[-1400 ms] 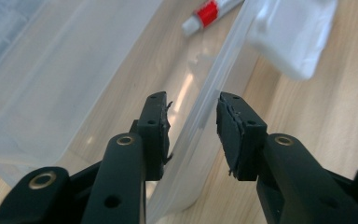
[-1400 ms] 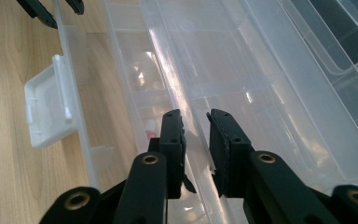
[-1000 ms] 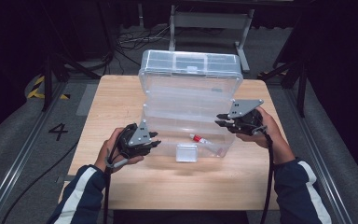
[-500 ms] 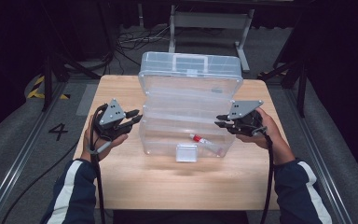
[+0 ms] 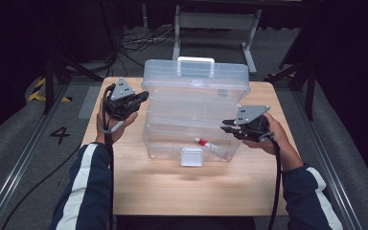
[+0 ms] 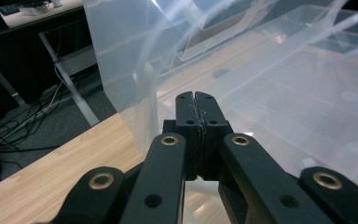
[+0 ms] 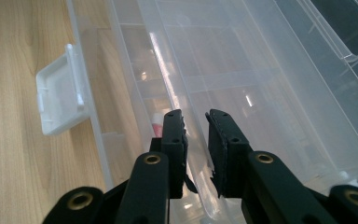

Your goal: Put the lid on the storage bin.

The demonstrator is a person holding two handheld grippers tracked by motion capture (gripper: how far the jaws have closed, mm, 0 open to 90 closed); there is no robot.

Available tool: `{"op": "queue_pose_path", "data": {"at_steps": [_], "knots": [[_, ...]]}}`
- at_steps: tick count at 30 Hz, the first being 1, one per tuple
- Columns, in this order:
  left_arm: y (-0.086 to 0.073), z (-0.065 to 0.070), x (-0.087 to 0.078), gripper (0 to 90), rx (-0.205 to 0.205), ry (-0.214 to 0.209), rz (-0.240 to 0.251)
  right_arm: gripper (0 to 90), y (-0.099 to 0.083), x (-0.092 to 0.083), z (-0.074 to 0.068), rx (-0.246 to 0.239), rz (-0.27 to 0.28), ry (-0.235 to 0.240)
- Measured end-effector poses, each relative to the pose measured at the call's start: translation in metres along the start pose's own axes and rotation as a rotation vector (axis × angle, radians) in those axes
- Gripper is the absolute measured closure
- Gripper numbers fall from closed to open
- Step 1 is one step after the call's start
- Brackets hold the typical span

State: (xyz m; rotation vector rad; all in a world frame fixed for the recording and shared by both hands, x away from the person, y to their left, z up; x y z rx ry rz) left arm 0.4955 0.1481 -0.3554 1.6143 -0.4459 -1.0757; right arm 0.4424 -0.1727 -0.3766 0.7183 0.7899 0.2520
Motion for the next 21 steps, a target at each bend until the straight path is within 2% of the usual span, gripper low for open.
{"op": "queue_pose_path", "data": {"at_steps": [4,10,11,16,17,21], "knots": [[0.004,0.002,-0.001,90.0,0.007,-0.02,0.016,77.4,-0.001,-0.001,-0.002,0.0,-0.001,0.0],[0.003,0.006,-0.003,90.0,0.015,-0.031,0.011,78.5,-0.003,-0.005,-0.003,0.007,0.001,-0.01],[0.002,0.006,-0.004,90.0,0.032,-0.033,0.002,78.6,-0.004,-0.007,-0.003,0.004,-0.001,-0.02],[0.001,0.007,-0.005,90.0,0.044,-0.037,-0.006,79.5,-0.007,-0.011,-0.002,0.009,-0.003,-0.034],[0.0,0.008,-0.005,90.0,0.033,-0.046,-0.003,79.7,-0.008,-0.013,-0.002,0.008,-0.001,-0.037],[0.001,0.01,-0.006,90.0,0.042,-0.055,-0.007,81.0,-0.012,-0.019,0.001,0.017,0.005,-0.05]]}}
Point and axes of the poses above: each handheld gripper's, and its own axes: x roughly forward along the jaws, y roughly out of its top, z roughly to its right, the point moved 6 cm from there along x, roughly forward along the jaws, and after that the axes turned 15 degrees about -y, right-handed, at the moved point
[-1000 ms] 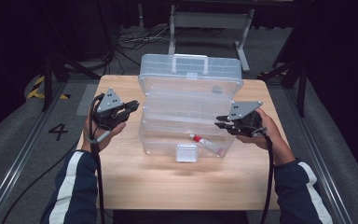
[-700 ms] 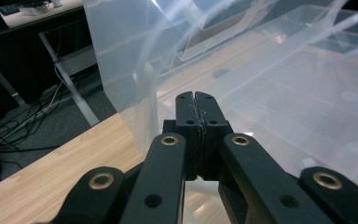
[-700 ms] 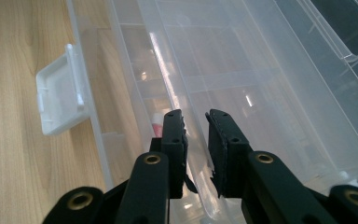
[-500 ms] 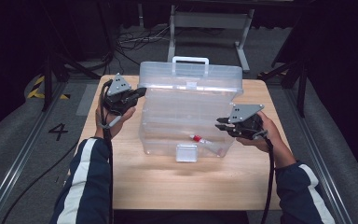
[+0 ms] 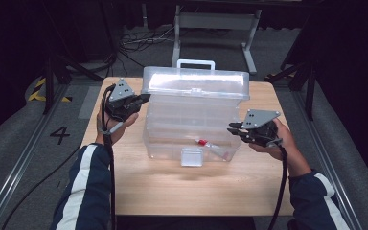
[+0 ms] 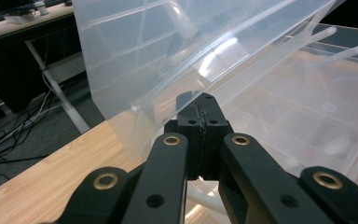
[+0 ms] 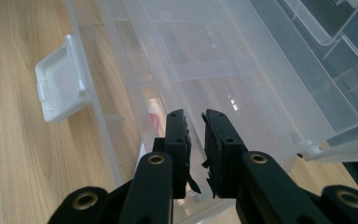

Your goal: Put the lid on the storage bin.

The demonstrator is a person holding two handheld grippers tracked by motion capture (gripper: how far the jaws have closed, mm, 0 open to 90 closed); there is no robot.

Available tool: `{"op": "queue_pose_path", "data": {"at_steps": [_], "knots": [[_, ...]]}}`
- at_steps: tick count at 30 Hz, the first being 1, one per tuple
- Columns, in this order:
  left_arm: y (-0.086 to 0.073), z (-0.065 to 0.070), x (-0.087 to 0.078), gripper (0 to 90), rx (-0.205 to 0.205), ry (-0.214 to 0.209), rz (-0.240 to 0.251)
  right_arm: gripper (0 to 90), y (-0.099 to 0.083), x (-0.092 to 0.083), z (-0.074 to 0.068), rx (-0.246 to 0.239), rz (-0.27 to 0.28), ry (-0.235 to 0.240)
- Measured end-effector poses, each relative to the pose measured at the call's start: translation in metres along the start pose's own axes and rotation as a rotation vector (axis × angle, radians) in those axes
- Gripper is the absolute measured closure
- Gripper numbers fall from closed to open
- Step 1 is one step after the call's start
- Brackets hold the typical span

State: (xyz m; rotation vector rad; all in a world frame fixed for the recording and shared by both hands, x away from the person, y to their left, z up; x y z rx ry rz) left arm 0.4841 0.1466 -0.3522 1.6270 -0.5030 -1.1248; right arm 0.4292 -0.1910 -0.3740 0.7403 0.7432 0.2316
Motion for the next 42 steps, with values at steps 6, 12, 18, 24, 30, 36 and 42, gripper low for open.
{"op": "queue_pose_path", "data": {"at_steps": [6,12,18,24,30,36,42], "knots": [[-0.004,0.005,0.0,90.0,0.025,-0.005,-0.018,83.4,-0.006,-0.011,0.006,0.037,0.017,-0.01],[-0.013,0.014,-0.003,90.0,0.043,-0.016,-0.051,83.3,-0.015,-0.025,0.012,0.076,0.037,-0.027],[-0.021,0.02,-0.005,90.0,0.065,-0.022,-0.068,82.7,-0.024,-0.029,0.018,0.105,0.033,-0.067],[-0.027,0.025,-0.005,90.0,0.078,-0.036,-0.081,82.4,-0.031,-0.027,0.024,0.142,0.027,-0.102],[-0.035,0.031,-0.005,90.0,0.085,-0.048,-0.105,81.8,-0.037,-0.024,0.028,0.166,0.02,-0.128],[-0.044,0.038,-0.005,90.0,0.129,-0.039,-0.165,78.6,-0.043,-0.018,0.029,0.206,0.011,-0.133],[-0.047,0.041,-0.006,90.0,0.134,-0.044,-0.174,76.1,-0.045,-0.016,0.028,0.219,0.004,-0.128]]}}
Point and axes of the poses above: each handheld gripper's, and its own axes: x roughly forward along the jaws, y roughly out of its top, z roughly to its right, the point moved 6 cm from there along x, roughly forward along the jaws, and after that the axes turned 15 degrees about -y, right-handed, at the moved point
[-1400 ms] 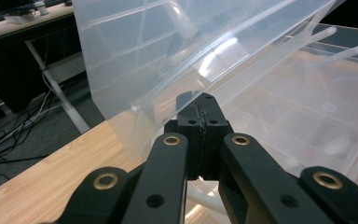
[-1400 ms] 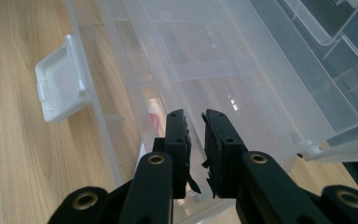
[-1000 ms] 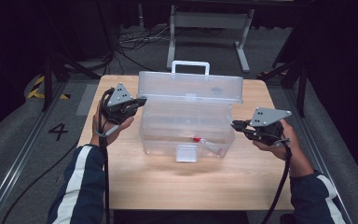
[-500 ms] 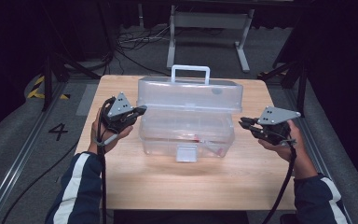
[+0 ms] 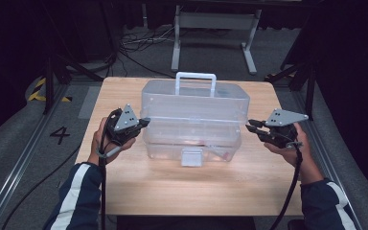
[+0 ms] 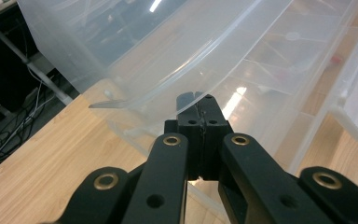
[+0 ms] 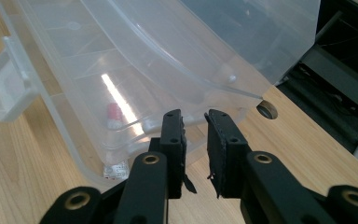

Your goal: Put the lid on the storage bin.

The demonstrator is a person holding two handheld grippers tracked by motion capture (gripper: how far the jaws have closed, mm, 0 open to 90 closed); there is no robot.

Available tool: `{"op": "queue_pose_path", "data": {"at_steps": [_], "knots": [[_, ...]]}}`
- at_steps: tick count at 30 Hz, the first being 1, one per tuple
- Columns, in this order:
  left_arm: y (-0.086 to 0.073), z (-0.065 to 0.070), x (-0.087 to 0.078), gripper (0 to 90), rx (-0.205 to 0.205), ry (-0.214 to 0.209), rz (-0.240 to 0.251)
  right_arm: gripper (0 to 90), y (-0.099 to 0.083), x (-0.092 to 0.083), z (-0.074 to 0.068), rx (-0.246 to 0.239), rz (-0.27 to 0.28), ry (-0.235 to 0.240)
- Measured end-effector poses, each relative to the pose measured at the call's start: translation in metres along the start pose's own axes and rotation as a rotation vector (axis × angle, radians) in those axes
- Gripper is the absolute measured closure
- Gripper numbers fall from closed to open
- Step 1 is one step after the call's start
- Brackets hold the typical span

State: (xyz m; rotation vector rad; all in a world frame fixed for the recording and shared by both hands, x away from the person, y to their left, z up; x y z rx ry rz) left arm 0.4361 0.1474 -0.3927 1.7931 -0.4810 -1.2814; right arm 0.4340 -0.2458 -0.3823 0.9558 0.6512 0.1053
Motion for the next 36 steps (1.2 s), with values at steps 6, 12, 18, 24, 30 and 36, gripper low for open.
{"op": "queue_pose_path", "data": {"at_steps": [6,12,18,24,30,36], "knots": [[-0.002,0.002,0.0,90.0,0.002,-0.006,-0.012,73.1,0.0,-0.001,-0.006,-0.023,0.008,-0.005],[-0.008,0.006,0.002,90.0,0.006,-0.009,-0.032,70.7,-0.002,-0.001,-0.009,-0.02,-0.004,-0.013],[-0.015,0.009,0.0,90.0,0.004,0.004,-0.048,69.1,-0.007,0.002,-0.014,-0.026,-0.02,0.007],[-0.022,0.011,0.0,90.0,-0.009,-0.001,-0.057,68.1,-0.01,0.003,-0.016,-0.024,-0.029,0.02],[-0.028,0.013,0.0,90.0,-0.018,-0.002,-0.071,66.1,-0.012,0.001,-0.019,-0.026,-0.037,0.034],[-0.033,0.016,0.002,90.0,-0.013,-0.009,-0.101,63.9,-0.015,0.001,-0.023,-0.037,-0.049,0.048]]}}
Point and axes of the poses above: each handheld gripper's, and its own axes: x roughly forward along the jaws, y roughly out of its top, z roughly to its right, the point moved 6 cm from there along x, roughly forward along the jaws, and after that the axes turned 15 degrees about -y, right-handed, at the moved point
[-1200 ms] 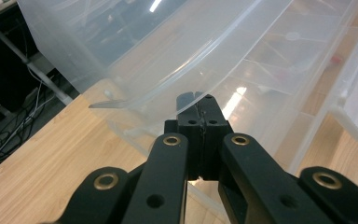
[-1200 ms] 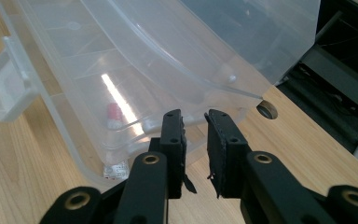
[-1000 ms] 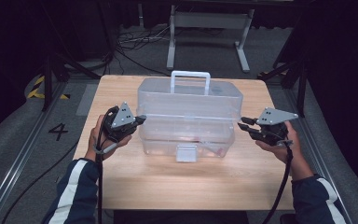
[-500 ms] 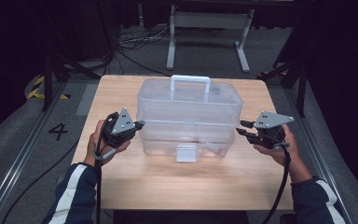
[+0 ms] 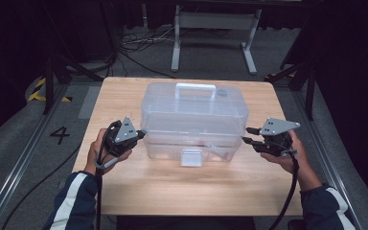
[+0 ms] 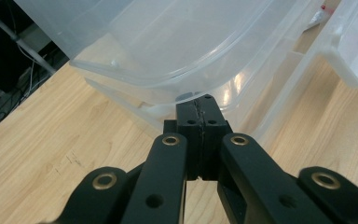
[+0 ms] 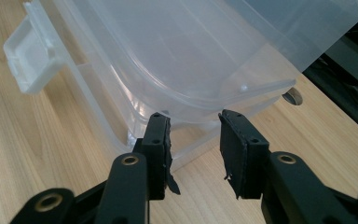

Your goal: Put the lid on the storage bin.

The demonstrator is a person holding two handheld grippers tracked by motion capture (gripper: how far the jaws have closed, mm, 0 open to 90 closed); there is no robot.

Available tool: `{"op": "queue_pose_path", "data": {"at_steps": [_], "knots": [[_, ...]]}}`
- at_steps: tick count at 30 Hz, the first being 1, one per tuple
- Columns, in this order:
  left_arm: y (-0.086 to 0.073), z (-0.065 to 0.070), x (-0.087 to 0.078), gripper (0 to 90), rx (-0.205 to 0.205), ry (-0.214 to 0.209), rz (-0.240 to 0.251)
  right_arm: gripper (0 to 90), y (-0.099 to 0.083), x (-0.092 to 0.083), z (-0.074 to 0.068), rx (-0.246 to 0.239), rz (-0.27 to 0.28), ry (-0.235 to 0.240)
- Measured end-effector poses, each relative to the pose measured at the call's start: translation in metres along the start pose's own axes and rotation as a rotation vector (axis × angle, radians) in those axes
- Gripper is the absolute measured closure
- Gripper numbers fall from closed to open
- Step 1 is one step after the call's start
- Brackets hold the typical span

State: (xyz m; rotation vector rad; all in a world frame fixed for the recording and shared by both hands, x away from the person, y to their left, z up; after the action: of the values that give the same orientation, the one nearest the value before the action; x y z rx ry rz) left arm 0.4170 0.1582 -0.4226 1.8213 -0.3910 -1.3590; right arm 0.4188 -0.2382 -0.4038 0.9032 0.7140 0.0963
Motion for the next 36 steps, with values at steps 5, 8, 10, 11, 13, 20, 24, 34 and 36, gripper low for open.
{"op": "queue_pose_path", "data": {"at_steps": [5,8,10,11,13,20,24,34,36], "knots": [[-0.003,0.0,0.0,90.0,-0.001,0.002,-0.008,61.9,-0.002,0.0,-0.002,0.004,-0.006,0.016],[-0.006,0.001,0.0,90.0,-0.005,-0.002,-0.018,59.2,-0.004,0.001,-0.005,0.0,-0.022,0.032],[-0.007,0.001,0.001,90.0,-0.007,-0.005,-0.022,57.8,-0.005,0.002,-0.006,-0.008,-0.03,0.036],[-0.008,0.001,0.001,90.0,-0.005,-0.003,-0.028,57.0,-0.005,0.002,-0.007,-0.009,-0.034,0.038],[-0.01,0.001,0.002,90.0,-0.006,-0.004,-0.034,55.9,-0.007,0.003,-0.008,-0.014,-0.043,0.043],[-0.015,0.001,0.004,90.0,-0.012,-0.006,-0.055,52.5,-0.01,0.005,-0.011,-0.016,-0.065,0.064],[-0.017,0.001,0.007,90.0,-0.014,-0.007,-0.067,51.2,-0.013,0.007,-0.013,-0.008,-0.082,0.083],[-0.02,0.001,0.006,90.0,-0.021,-0.009,-0.071,49.1,-0.015,0.009,-0.016,-0.006,-0.093,0.091],[-0.02,0.001,0.006,90.0,-0.024,-0.011,-0.072,49.0,-0.016,0.01,-0.016,-0.008,-0.095,0.09]]}}
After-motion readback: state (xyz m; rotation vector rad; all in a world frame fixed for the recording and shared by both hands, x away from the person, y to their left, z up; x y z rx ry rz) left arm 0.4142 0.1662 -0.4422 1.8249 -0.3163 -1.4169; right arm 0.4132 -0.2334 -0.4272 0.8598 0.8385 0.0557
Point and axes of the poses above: each handheld gripper's, and its own axes: x roughly forward along the jaws, y roughly out of its top, z roughly to its right, the point moved 6 cm from there along x, roughly forward along the jaws, and after that the axes turned 15 degrees about -y, right-handed, at the moved point
